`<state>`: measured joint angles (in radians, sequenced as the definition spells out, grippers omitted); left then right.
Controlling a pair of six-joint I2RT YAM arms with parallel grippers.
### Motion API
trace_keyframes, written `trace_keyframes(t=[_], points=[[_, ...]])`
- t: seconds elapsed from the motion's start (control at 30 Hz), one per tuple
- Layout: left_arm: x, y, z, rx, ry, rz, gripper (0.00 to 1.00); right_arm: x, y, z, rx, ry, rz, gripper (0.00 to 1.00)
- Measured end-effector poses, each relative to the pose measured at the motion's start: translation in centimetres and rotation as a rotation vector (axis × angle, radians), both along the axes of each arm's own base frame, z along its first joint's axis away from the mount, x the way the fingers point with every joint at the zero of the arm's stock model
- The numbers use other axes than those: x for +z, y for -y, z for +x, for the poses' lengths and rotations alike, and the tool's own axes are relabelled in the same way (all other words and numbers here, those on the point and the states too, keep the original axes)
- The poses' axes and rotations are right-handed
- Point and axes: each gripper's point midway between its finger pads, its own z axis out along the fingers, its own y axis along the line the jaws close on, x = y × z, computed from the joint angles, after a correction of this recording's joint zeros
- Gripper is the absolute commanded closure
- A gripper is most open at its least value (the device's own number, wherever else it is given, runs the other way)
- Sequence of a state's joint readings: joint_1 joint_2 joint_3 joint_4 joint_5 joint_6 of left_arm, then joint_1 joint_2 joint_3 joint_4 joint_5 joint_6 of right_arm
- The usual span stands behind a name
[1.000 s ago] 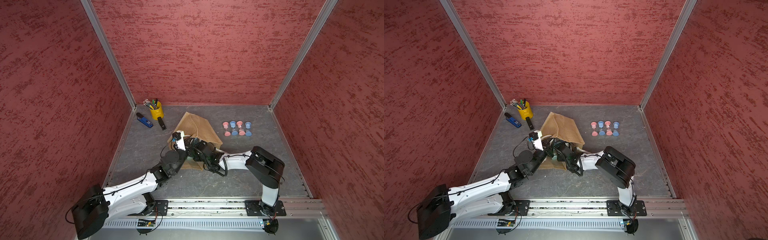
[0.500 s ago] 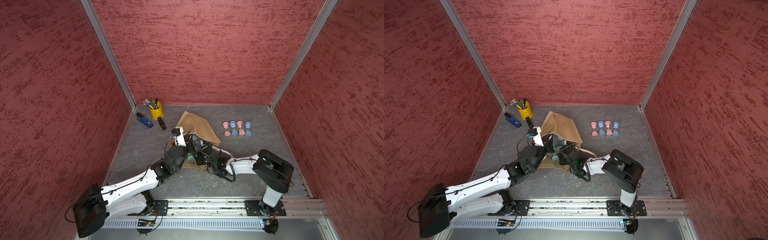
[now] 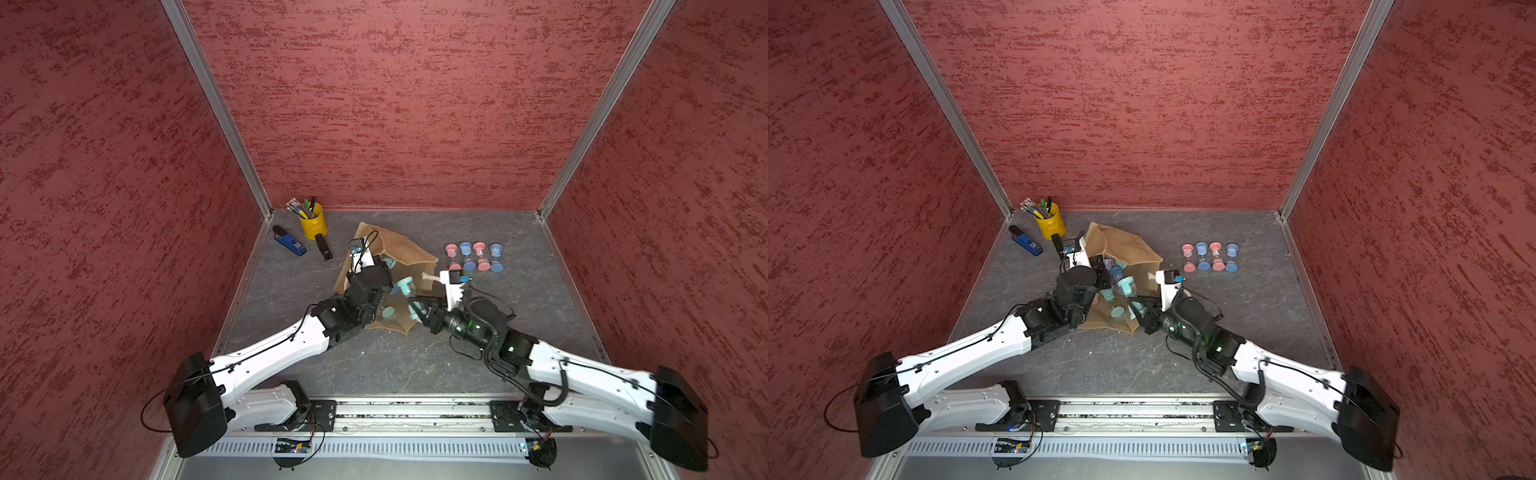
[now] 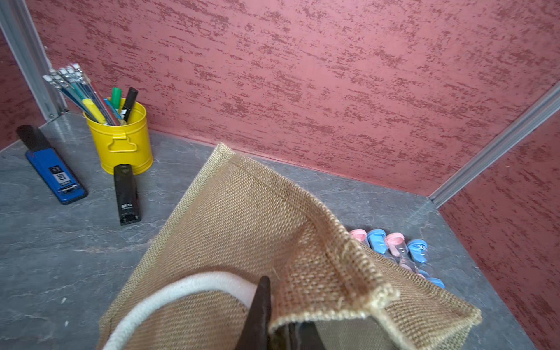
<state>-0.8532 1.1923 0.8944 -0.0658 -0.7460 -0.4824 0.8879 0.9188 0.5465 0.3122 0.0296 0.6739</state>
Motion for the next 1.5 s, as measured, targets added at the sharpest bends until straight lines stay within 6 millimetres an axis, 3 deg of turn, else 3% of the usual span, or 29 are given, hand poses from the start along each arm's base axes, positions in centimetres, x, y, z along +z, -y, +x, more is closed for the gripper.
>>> trace_keyframes(t=[0.07, 0.13, 0.23, 0.37, 0.43, 0.5, 0.57, 0.67, 0.8, 0.93, 1.2, 1.37, 1.5], points=[[0.1, -0.7, 0.3, 0.018, -0.011, 0.012, 1.0, 2.5, 4.0, 1.5, -0.103, 0.045, 0.051, 0.81], [0.2, -1.4, 0.5, 0.036, -0.02, 0.023, 1.0, 3.7, 7.9, 3.2, -0.206, 0.063, 0.071, 0.81], [0.3, -2.1, 0.5, 0.049, -0.025, 0.027, 1.0, 3.2, 11.7, 6.0, -0.301, 0.034, 0.059, 0.82], [0.5, -3.1, 0.3, 0.064, -0.026, 0.028, 1.0, -1.0, 13.6, 10.5, -0.328, -0.115, 0.014, 0.85], [0.4, -3.2, 0.3, 0.068, -0.029, 0.027, 1.0, -4.6, 13.4, 12.5, -0.315, -0.224, -0.017, 0.83], [0.1, -3.2, 0.3, 0.072, -0.038, 0.029, 1.0, -7.8, 12.8, 12.9, -0.284, -0.314, -0.041, 0.81], [-0.3, -3.0, 0.5, 0.077, -0.05, 0.031, 1.0, -9.7, 12.2, 12.6, -0.251, -0.366, -0.051, 0.74], [-0.9, -2.8, 0.8, 0.086, -0.064, 0.03, 0.99, -11.1, 11.6, 10.7, -0.191, -0.39, -0.059, 0.61], [-1.1, -2.9, 0.9, 0.098, -0.068, 0.023, 0.99, -11.7, 11.2, 6.6, -0.131, -0.421, -0.095, 0.44], [-1.1, -3.1, 1.0, 0.105, -0.068, 0.018, 0.99, -11.7, 10.4, 2.4, -0.061, -0.497, -0.146, 0.4], [-1.4, -3.0, 1.3, 0.111, -0.072, 0.019, 0.99, -14.4, 8.4, -7.7, 0.127, -0.795, -0.302, 0.37], [-1.7, -3.0, 1.4, 0.114, -0.078, 0.02, 0.99, -14.4, 7.4, -11.3, 0.176, -0.867, -0.293, 0.29], [-1.6, -3.1, 1.5, 0.117, -0.077, 0.018, 0.99, -16.7, 6.3, -13.7, 0.177, -0.968, -0.32, 0.29]])
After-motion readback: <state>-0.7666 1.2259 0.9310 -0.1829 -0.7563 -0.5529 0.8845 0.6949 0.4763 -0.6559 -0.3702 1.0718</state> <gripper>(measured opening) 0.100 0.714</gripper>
